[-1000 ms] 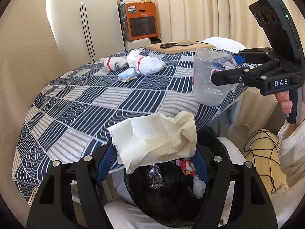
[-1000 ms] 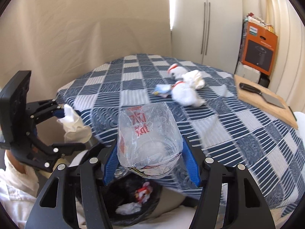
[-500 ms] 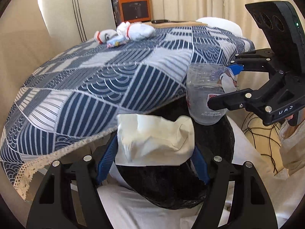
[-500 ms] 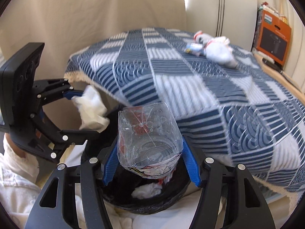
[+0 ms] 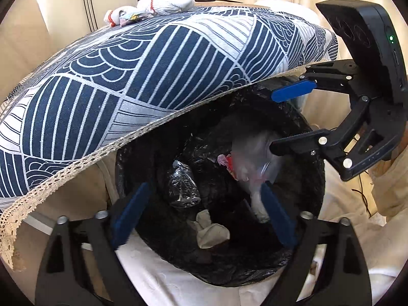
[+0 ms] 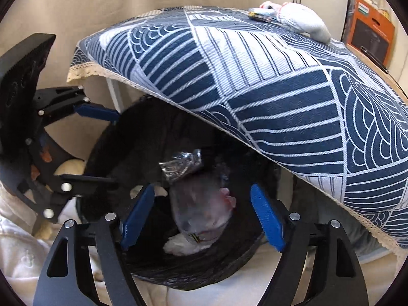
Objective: Collect trash
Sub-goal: 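Open the right gripper over the bin while the left releases the tissue, then raise both tools from the bin back toward the socks on the table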
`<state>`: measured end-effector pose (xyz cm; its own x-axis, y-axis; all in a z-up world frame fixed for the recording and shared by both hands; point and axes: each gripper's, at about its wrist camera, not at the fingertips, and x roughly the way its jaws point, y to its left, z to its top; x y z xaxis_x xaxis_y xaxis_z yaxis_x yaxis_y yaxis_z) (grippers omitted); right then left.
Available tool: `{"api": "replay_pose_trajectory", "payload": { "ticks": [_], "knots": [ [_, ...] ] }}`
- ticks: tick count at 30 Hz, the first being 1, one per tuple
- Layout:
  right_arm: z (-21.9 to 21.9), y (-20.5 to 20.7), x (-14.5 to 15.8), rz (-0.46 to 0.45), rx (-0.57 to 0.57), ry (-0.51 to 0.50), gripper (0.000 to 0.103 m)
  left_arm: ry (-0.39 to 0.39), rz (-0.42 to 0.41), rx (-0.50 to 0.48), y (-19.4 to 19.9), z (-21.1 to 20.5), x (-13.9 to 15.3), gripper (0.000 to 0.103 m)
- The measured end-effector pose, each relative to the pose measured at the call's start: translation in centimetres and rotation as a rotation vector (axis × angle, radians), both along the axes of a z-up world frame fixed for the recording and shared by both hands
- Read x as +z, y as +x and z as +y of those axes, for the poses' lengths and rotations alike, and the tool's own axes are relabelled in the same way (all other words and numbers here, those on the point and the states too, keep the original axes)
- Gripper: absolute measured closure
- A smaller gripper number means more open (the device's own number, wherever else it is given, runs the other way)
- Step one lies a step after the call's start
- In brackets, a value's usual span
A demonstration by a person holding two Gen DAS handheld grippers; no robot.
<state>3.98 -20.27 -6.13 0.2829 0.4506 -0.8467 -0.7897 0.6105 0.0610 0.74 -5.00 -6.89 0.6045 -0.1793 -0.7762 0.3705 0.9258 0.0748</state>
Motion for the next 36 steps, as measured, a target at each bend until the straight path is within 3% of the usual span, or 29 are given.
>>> {"api": "replay_pose_trajectory", "payload": {
  "ticks": [11,20,36],
  "knots": [
    [-0.5,0.4,0.4,-0.045,-0.006,-0.008,0.018,0.034,-0.028,-0.026,-0.4,-0.1,0.3,0.006],
    [-1.5,0.1,1.5,-0.037,-0.014,0.020,0.017,0.035,-0.031,-0.039,-1.1,0.0,0.8,0.006],
    [-4.1,1.2,10.4,-0.161,-0.067,0.094,0.014,0.000,-0.147,-0.024,-1.0,0.7,8.4,0.006]
  ]
}}
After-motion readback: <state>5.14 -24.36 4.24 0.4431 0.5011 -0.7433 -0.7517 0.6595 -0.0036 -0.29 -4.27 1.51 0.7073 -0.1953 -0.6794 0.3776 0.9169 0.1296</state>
